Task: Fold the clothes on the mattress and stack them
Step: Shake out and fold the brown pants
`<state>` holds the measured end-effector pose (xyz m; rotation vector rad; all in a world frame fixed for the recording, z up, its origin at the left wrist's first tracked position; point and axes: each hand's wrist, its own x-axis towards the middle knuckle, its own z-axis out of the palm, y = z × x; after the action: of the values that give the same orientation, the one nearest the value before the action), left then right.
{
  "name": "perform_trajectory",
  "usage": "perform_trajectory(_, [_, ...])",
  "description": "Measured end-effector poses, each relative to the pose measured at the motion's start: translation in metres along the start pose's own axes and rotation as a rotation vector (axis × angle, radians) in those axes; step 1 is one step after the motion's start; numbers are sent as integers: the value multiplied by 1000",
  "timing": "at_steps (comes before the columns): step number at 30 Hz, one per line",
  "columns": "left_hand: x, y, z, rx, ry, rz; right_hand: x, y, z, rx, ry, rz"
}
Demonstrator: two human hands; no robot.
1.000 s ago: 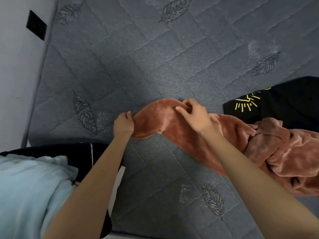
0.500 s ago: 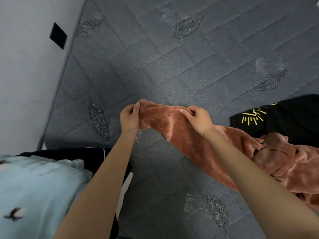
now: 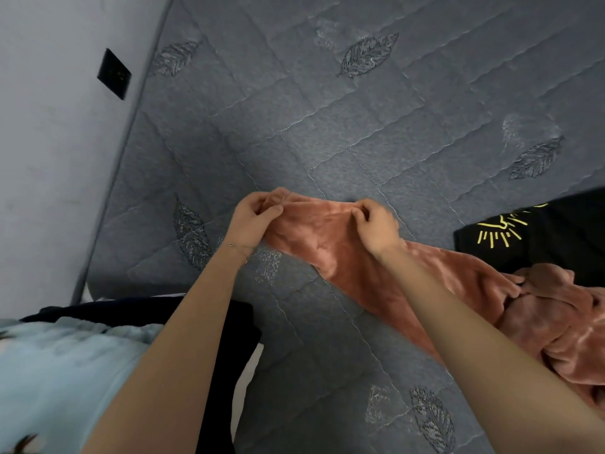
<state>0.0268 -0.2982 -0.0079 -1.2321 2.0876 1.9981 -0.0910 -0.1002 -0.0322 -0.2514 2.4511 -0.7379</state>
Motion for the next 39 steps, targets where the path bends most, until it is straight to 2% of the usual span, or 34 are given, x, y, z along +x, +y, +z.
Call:
perform_trajectory(4, [7,-5,4,138,134,95,0,-5,11,19,53,-23])
perform_trajectory(7, [13,-16,12,316,195,84,-9,-5,18,-28,126,-86])
perform_trajectory(10, [16,-30,22,667,208,146,-21,0,23,-67,218,-196])
perform_trajectory(12, [13,-36,29,933,240,273,-29,8,27,-136,268,-274])
perform_trajectory(16, [8,-49,41,1163,31,629,-44,31,41,-289,253,-329])
perform_trajectory(19, [10,-65,46,1304,-97,671,-44,48,52,-394,142,-276])
perform_trajectory(23, [24,-82,48,1401,-123,485,-33,64,64,-502,30,-222])
perform_trajectory(28, [24,-79,55,1444,-103,437,-28,66,62,-490,-27,-207])
perform_trajectory(33, [-3,-56,83,1386,-66,541,-49,71,27,-386,82,-222])
perform_trajectory(39, [-36,-36,145,1322,-72,620,-85,117,-40,-394,201,-142])
